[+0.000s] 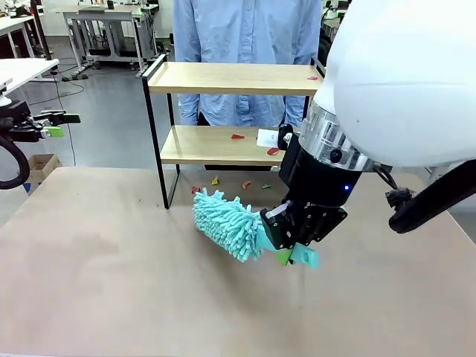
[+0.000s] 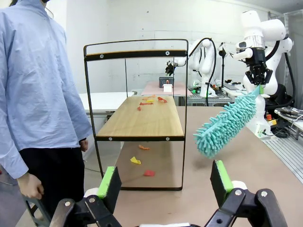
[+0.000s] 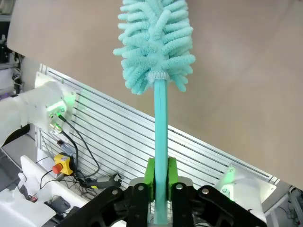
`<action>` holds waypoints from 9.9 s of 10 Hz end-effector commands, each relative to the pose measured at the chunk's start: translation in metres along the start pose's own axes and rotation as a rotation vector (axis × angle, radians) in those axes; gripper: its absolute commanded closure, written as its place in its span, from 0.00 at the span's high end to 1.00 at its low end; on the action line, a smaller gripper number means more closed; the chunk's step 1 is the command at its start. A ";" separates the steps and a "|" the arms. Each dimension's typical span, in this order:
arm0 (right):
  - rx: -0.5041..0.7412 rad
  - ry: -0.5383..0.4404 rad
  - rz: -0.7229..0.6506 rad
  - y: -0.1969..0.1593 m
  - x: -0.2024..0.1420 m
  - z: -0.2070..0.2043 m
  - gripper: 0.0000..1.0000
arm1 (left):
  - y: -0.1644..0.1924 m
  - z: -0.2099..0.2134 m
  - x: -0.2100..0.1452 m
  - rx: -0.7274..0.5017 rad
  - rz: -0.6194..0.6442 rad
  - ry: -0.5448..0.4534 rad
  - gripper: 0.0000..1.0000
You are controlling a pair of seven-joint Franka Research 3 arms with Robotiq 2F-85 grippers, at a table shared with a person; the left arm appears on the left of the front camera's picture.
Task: Clean the shelf.
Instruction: Clean the specific section of the Shelf indicated by the human with the Duster.
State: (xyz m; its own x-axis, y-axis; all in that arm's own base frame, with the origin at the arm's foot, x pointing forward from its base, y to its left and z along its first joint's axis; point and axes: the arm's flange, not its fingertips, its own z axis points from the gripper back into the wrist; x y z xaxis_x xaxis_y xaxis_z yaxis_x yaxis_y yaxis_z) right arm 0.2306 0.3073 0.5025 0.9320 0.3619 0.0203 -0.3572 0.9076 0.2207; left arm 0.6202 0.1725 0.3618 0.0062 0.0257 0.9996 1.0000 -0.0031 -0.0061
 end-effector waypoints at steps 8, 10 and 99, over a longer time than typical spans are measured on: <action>-0.047 -0.186 -0.215 0.093 0.051 -0.036 0.13 | -0.002 0.000 0.003 0.001 -0.007 -0.002 1.00; -0.055 -0.231 -0.249 0.111 0.069 -0.051 0.13 | -0.002 0.000 0.003 0.001 -0.007 -0.002 1.00; -0.196 0.111 0.634 -0.252 -0.006 0.074 0.13 | -0.002 0.000 0.003 0.001 -0.007 -0.002 1.00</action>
State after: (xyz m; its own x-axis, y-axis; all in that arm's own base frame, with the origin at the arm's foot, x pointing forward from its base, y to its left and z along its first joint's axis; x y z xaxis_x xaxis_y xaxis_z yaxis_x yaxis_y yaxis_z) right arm 0.3178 0.0572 0.5160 0.5161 0.8564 -0.0165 -0.8559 0.5163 0.0284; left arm 0.6202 0.1725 0.3617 0.0063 0.0257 0.9996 1.0000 -0.0031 -0.0062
